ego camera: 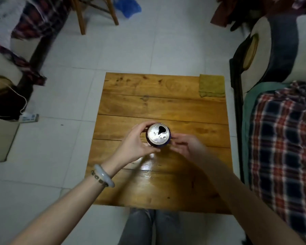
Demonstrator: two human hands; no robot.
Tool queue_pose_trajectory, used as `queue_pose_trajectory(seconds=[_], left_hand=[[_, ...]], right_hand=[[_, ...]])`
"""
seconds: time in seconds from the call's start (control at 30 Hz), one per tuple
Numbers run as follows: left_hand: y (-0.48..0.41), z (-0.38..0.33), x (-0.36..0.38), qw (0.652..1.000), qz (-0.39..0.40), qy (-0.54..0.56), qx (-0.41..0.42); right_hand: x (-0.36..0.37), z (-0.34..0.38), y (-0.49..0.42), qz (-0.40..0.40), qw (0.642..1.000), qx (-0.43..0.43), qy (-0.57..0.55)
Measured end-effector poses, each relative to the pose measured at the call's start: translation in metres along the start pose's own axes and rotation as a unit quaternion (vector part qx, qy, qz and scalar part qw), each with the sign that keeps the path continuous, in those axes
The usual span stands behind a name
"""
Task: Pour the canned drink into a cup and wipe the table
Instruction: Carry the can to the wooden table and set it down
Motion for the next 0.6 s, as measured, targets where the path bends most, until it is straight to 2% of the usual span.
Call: queue_pose_trajectory(seconds=[0.07, 0.23, 0.33, 0.6], left_hand=[[-0.009, 0.028, 0.02, 1.0, 0.017, -0.005, -0.006], [-0.019, 0.099, 0.064, 0.999, 0.025, -0.006, -0.038], [-0.018, 0.136, 0.088, 0.999, 0.024, -0.009, -0.043], [-0.014, 0.184, 0.123, 0.999, 0.009, -0.016, -0.039]], right_hand=[[-0.002, -0.014, -0.027, -0.008, 0.999, -0.005, 0.032], [-0.005, -0.047, -0.083, -0.027, 0.999, 0.041, 0.001], [-0.008, -0.065, -0.113, -0.043, 0.998, 0.041, 0.026], [-0.018, -0.102, -0.159, -0.066, 0.995, 0.07, -0.001]])
Point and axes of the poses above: each hand's wrist, its own y-axis away from the middle knuckle, its own x-axis out of the palm, z = x × y, the point moved 1 cm from there along -y, towards the middle knuckle, and after that the axes turned 14 degrees about -z, right-handed, at the moved point
